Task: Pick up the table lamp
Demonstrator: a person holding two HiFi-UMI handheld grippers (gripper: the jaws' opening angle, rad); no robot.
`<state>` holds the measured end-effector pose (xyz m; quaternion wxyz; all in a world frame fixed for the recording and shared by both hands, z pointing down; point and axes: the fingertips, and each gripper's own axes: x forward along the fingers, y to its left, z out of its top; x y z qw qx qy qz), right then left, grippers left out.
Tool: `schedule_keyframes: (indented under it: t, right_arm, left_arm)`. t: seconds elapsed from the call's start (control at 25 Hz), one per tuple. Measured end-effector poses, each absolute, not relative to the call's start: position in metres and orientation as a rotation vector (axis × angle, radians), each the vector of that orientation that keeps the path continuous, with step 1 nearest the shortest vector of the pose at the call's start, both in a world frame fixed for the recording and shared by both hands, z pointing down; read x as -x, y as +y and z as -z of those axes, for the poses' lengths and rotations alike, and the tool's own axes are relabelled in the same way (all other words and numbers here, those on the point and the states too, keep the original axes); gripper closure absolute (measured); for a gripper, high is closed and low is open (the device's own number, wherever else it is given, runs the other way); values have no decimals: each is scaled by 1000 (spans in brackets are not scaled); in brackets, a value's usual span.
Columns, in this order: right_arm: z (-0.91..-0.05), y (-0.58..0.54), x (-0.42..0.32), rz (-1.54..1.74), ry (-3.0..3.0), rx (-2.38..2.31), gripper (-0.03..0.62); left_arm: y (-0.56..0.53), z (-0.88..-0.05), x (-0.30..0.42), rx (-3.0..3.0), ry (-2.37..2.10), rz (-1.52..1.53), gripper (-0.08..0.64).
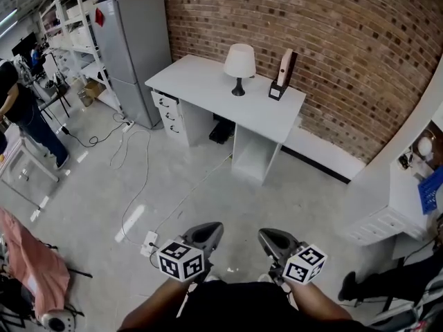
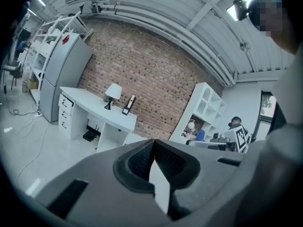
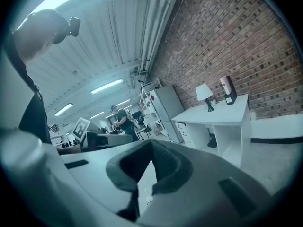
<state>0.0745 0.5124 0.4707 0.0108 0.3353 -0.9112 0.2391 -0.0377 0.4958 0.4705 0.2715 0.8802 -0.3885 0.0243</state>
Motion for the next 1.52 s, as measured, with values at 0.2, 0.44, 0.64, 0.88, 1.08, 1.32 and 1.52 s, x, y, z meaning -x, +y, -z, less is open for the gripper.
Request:
schedule_keyframes:
  t: [0.2,0.44,0.64,0.88,1.08,1.32,1.52]
  right_arm:
    - [-479,516,-50,-769,-2828,-1070,589]
    - [-495,518,-36,-811,-2759,-1091,589]
    - [-501,501,-33,-839,-2738,-1105,589]
    - [-505,465,-33,-852,-2752,-1114,589]
    - [-502,409,-43,-857,-2785,-1134,589]
    - [-482,325,-61,-814,-2835,-1133,589]
    - [-468,264,-73,-767,-2871,-1093,589]
  left_arm:
    - [509,-485,59,-2405,-1044,-150,557]
    - [513,-506,75,-2360,-1012,-163,557]
    - [501,-512,69,-2374,-973,-169,557]
    - [465,-514,69,-2350,-989,-138,557]
    - [416,-512,65,-2373,-1017,-171,557]
    - [330,-487,41,-2426,-1036,-151,557]
    - [270,-472,24,-2449,-1066,-137,557]
